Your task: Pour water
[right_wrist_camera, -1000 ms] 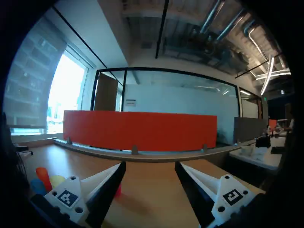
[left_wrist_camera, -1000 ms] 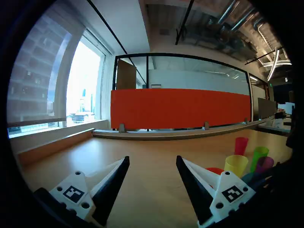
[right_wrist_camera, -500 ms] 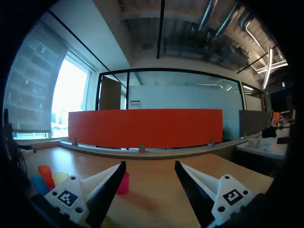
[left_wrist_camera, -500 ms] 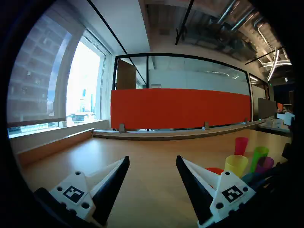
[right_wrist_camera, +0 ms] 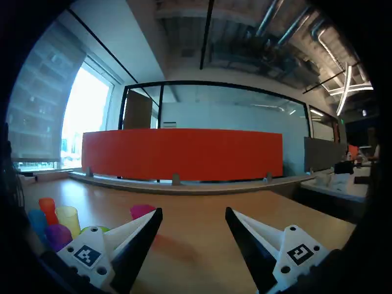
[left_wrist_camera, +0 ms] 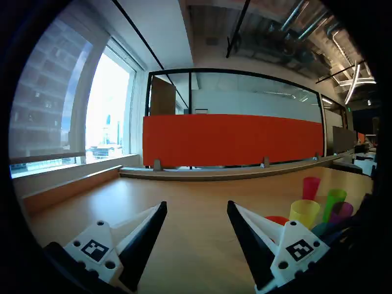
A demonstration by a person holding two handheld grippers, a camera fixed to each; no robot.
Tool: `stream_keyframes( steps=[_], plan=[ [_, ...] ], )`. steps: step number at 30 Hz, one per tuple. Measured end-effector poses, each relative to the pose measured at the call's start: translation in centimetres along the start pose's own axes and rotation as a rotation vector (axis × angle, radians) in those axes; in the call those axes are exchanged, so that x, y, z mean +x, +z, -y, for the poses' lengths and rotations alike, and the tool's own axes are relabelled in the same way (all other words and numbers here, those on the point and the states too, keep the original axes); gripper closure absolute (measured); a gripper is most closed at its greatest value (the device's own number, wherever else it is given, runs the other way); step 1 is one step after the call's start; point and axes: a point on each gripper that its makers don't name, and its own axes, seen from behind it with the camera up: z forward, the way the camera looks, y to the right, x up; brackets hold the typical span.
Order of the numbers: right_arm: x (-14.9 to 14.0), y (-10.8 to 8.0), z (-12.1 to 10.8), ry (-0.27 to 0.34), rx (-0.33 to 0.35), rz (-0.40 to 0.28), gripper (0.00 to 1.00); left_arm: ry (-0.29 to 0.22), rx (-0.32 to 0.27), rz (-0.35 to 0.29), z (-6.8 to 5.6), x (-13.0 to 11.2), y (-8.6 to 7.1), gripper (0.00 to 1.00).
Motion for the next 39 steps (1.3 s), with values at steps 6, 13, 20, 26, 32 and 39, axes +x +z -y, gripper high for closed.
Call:
stream_keyframes(
  steps=[6, 13, 20, 26, 32, 39],
  plan=[
    [-0.6, 0.2, -0.1, 0.019, 0.004, 0.007, 0.00, 0.000, 0.000, 0.000, 0.0, 0.0, 0.0, 0.09],
    [-1.1, 0.3, -0.2, 0.013, 0.005, 0.022, 0.01, 0.000, 0.000, 0.000, 0.0, 0.0, 0.0, 0.09],
    [-1.3, 0.4, -0.1, 0.009, 0.007, 0.039, 0.00, 0.000, 0.000, 0.000, 0.0, 0.0, 0.0, 0.09],
    [-1.4, 0.4, -0.2, 0.010, 0.003, 0.040, 0.01, 0.000, 0.000, 0.000, 0.0, 0.1, 0.0, 0.09],
    [-1.4, 0.4, -0.2, 0.010, 0.003, 0.042, 0.00, 0.000, 0.000, 0.000, -0.1, 0.0, 0.0, 0.09],
    [-1.4, 0.4, -0.2, 0.011, 0.003, 0.042, 0.00, 0.000, 0.000, 0.000, -0.1, 0.1, 0.0, 0.09]
  ],
)
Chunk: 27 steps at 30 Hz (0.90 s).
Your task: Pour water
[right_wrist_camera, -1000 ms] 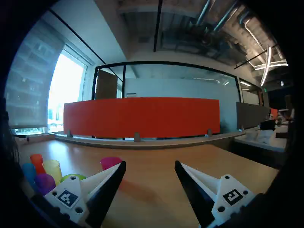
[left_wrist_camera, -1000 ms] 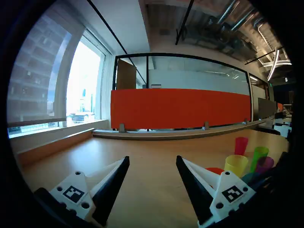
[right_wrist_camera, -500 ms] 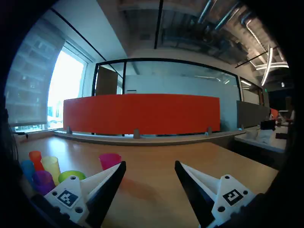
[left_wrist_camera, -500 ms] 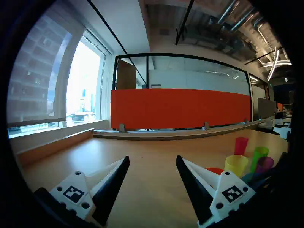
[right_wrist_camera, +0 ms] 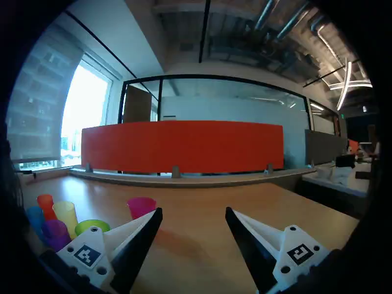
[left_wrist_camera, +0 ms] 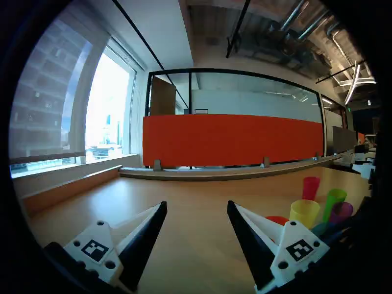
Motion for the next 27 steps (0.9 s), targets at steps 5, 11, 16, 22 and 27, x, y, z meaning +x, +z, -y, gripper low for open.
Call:
stream_keyframes(
  steps=[5, 11, 16, 22, 27],
  plan=[
    [-0.01, 0.00, 0.01, 0.000, 0.000, 0.000, 0.01, 0.000, 0.000, 0.000, 0.02, -0.01, -0.01, 0.09],
    [0.02, -0.03, 0.04, 0.000, 0.000, 0.000, 0.00, 0.000, 0.000, 0.000, 0.06, -0.05, -0.03, 0.09],
    [0.14, -0.06, 0.09, -0.001, 0.000, 0.000, 0.01, 0.000, 0.000, 0.000, 0.05, -0.04, -0.02, 0.09],
    [0.16, -0.02, 0.08, -0.001, 0.000, 0.000, 0.00, 0.000, 0.000, 0.000, 0.06, -0.01, -0.01, 0.09],
    [0.05, -0.01, 0.05, 0.000, 0.000, 0.000, 0.00, 0.001, 0.000, 0.001, 0.07, 0.01, -0.04, 0.09]
  ],
)
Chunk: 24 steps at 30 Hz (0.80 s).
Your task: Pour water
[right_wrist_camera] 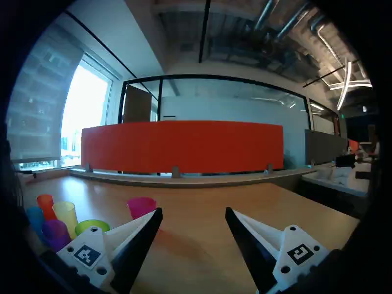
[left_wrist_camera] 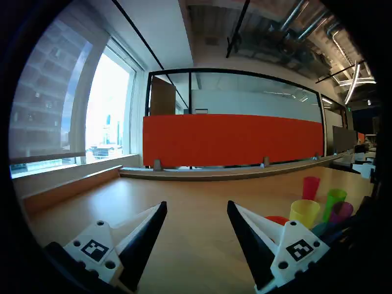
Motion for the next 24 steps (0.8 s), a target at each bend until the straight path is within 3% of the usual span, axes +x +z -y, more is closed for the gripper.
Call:
stream_keyframes(
  steps=[24],
  plan=[
    [-0.06, -0.04, -0.05, 0.000, 0.000, 0.000, 0.01, 0.000, 0.000, 0.001, -0.05, 0.30, 0.03, 0.09]
  ],
)
